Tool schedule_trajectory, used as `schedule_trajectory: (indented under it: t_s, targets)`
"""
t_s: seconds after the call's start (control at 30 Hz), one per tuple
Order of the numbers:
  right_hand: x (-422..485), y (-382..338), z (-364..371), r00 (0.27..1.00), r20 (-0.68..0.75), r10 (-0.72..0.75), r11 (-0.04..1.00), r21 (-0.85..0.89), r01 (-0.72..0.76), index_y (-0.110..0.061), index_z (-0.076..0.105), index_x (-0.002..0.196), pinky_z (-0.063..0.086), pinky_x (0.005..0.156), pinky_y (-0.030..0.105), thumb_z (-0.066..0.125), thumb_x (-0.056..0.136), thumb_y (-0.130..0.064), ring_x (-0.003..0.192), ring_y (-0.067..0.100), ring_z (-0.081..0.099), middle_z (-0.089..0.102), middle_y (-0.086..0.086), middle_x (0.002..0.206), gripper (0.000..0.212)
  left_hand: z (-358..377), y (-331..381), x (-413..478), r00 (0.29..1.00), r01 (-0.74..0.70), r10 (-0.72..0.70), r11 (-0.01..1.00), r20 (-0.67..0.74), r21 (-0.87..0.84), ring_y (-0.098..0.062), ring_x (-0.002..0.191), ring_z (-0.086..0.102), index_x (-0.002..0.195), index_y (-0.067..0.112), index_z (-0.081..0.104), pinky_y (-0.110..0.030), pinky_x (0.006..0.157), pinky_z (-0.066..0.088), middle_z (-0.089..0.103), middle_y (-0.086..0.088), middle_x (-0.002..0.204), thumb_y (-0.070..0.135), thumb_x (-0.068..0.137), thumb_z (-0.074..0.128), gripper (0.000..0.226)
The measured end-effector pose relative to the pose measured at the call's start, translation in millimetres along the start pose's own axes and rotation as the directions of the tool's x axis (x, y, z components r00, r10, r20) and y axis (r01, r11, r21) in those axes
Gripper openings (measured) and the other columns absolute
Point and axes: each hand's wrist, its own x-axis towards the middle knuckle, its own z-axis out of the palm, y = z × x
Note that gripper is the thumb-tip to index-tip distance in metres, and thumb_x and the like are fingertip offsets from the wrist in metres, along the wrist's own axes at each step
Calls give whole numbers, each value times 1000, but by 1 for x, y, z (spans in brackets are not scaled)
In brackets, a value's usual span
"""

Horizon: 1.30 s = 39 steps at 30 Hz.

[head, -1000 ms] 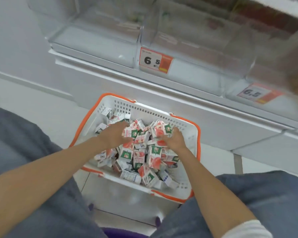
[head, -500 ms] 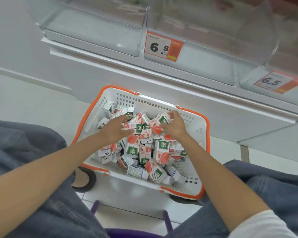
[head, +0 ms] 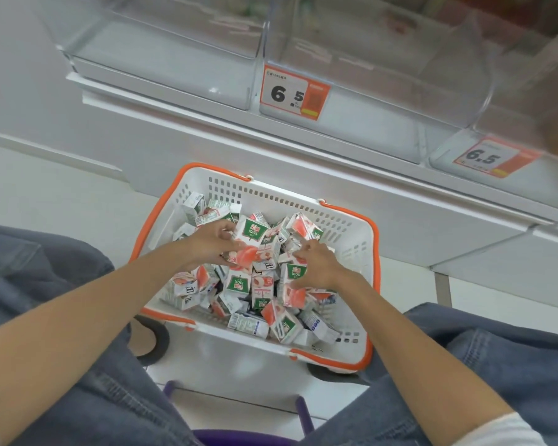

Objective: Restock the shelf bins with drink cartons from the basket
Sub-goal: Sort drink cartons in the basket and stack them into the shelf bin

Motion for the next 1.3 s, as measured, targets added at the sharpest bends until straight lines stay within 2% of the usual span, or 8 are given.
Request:
schedule_trajectory:
  t_s: [0.27, 0.47, 0.6, 0.73, 0.93, 1.03, 1.13, 1.3]
  targets:
    - [-3, -4, 15, 992, -70, -110, 994, -32, 108, -23, 56, 91, 32, 97, 36, 76, 77, -24, 104, 21, 45, 55, 1, 109, 25, 4, -12, 8, 997, 65, -62, 995, 36, -69, -22, 85, 54, 130, 16, 40, -41, 87, 57, 63, -9, 102, 6, 86, 69, 53]
    - [-2, -12, 11, 998, -41, -54, 977, 206, 62, -7, 40, 143, 43, 75, 29, 73, 79, -9, 92, 20, 54, 57, 9, 100, 72, 3, -17, 8, 996, 80, -72, 985, 58, -152, -27, 107, 55, 147, 25, 29, -36, 79, 59, 58, -8, 107, 6, 88, 67, 73]
    - [0, -8, 12, 998, 19, -67, 985, 160, 64, -13, 54, 135, 41, 97, 36, 69, 82, -7, 116, 26, 45, 49, 14, 122, 55, 6, -18, 8, 997, 69, -63, 989, 53, -128, -31, 115, 60, 146, 25, 35, -38, 83, 59, 59, -9, 127, 7, 87, 68, 70]
    - [-3, -6, 8, 996, 36, -83, 938, 339, 66, -20, 57, 118, 48, 81, 32, 74, 80, -8, 103, 23, 56, 54, 3, 115, 43, 7, -19, 8, 997, 64, -58, 992, 58, -107, -20, 108, 62, 145, 25, 37, -28, 71, 59, 61, -5, 124, 8, 87, 68, 67]
    - [-9, -31, -64, 976, -200, -84, 751, 631, 194, -25, 69, 99, 55, 62, 20, 78, 78, -10, 80, 17, 68, 70, 0, 97, 26, -1, -3, 5, 998, 35, -27, 984, 49, -176, -11, 75, 62, 137, 22, 43, -30, 65, 60, 71, 1, 96, 3, 91, 62, 54]
    - [-11, -60, -101, 952, -268, -149, 652, 698, 298, -19, 73, 103, 57, 74, 30, 79, 78, -8, 80, 13, 67, 74, 7, 100, 28, -12, 20, -4, 987, 7, 35, 967, 160, -254, -18, 83, 52, 137, 15, 39, -45, 87, 56, 58, -3, 98, 15, 88, 65, 55]
    - [-10, -90, -123, 929, -299, -217, 593, 716, 369, -8, 72, 111, 54, 82, 28, 76, 81, -5, 87, 12, 64, 73, 7, 105, 30, -27, 46, -20, 964, -81, 125, 979, 233, -188, -13, 85, 68, 144, 25, 28, -37, 89, 55, 67, 2, 89, 33, 75, 81, 88]
    - [-7, -139, -160, 910, -310, -276, 641, 647, 414, -25, 59, 130, 47, 101, 33, 75, 85, -22, 122, 14, 54, 58, 1, 132, 48, -61, 85, -44, 961, -261, 270, 958, 63, -121, -26, 97, 71, 135, 24, 42, -38, 87, 57, 69, -13, 110, 5, 71, 83, 79]
